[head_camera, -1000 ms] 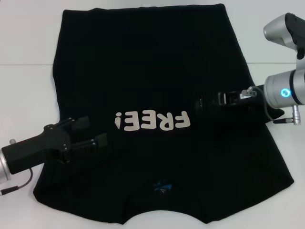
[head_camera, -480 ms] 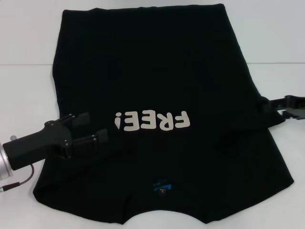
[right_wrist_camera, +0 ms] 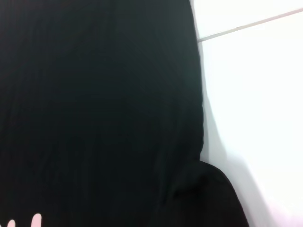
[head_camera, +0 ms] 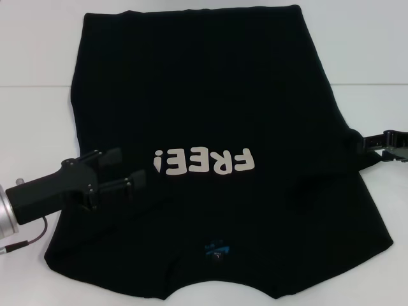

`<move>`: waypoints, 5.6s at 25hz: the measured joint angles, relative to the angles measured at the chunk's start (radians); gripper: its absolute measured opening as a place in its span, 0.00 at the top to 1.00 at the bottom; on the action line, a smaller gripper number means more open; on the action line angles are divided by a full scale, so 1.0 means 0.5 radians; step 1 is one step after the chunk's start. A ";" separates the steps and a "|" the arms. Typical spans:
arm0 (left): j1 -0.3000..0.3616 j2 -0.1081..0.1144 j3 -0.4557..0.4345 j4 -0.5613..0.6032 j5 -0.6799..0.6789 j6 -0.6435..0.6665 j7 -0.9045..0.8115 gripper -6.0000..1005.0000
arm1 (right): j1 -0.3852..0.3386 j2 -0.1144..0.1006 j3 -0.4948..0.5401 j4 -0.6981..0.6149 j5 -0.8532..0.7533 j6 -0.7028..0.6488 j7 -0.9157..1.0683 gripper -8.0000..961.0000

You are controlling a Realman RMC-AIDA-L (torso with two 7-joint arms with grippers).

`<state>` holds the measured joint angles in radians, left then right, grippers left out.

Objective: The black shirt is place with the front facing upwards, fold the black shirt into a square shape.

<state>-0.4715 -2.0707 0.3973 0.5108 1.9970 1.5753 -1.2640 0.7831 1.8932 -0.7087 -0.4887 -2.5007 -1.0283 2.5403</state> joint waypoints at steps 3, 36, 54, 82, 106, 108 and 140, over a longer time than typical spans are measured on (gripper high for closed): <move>0.000 0.000 0.000 0.000 0.000 0.000 0.000 0.10 | -0.001 0.000 0.000 0.000 -0.008 0.004 0.003 0.28; -0.002 0.000 0.000 0.000 -0.003 -0.007 0.000 0.10 | 0.015 0.045 -0.083 -0.031 0.169 0.082 -0.019 0.81; 0.015 -0.002 0.000 0.000 -0.028 -0.025 0.000 0.10 | 0.084 0.160 -0.083 0.014 0.548 0.345 -0.150 0.88; 0.079 0.120 -0.325 -0.077 -0.032 0.161 -0.522 0.10 | -0.260 0.187 -0.100 -0.044 1.375 -0.567 -1.932 0.16; 0.117 0.355 -0.333 0.322 0.418 0.269 -1.848 0.10 | -0.676 0.386 -0.031 -0.107 1.366 -0.835 -3.202 0.01; 0.117 0.358 -0.335 0.347 0.459 0.258 -1.903 0.10 | -0.684 0.386 -0.030 -0.086 1.365 -0.841 -3.271 0.01; 0.045 0.307 -0.032 0.213 0.982 0.003 -2.107 0.11 | -0.673 0.386 -0.028 -0.081 1.375 -0.828 -3.396 0.01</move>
<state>-0.4490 -1.9172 0.3812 0.6175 2.4879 1.5770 -2.3177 0.4464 2.0862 -0.7229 -0.5293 -1.8134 -1.4423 0.8421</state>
